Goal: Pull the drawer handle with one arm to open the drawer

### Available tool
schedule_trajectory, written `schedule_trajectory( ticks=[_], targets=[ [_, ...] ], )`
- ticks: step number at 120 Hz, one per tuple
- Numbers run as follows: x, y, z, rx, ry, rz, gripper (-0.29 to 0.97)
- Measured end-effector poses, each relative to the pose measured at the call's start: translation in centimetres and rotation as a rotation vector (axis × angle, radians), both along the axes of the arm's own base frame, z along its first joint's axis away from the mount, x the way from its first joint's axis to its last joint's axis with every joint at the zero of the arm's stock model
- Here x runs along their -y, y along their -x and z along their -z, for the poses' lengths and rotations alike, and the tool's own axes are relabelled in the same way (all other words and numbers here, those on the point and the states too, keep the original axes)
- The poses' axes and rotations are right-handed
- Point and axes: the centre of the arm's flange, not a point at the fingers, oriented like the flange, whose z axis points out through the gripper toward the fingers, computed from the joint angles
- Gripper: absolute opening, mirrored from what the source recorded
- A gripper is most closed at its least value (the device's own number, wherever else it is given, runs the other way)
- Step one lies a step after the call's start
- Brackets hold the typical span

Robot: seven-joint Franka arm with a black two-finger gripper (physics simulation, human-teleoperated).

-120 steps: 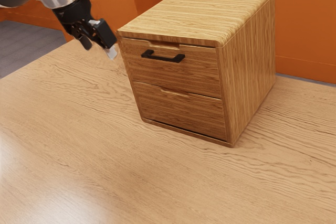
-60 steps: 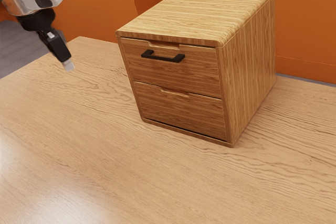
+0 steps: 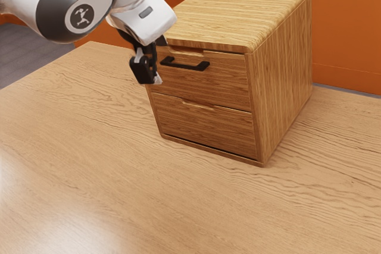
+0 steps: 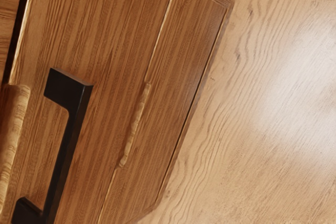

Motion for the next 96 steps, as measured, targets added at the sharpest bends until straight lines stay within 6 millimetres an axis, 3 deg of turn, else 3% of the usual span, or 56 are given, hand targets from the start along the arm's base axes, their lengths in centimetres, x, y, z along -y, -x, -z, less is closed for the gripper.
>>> schedule_trajectory(
  ticks=[10,17,40,66,96],
  targets=[
    [3.1,-2.1,-0.1,-0.025,-0.023,0.085,0.66],
    [3.8,-2.3,0.1,-0.046,-0.045,0.109,0.66],
    [0.6,-3.6,0.7,-0.071,-0.088,0.099,0.66],
    [0.5,-5.7,2.8,-0.083,-0.101,0.152,0.66],
    [-2.1,-7.0,4.9,-0.101,-0.119,0.146,0.66]
  ],
)
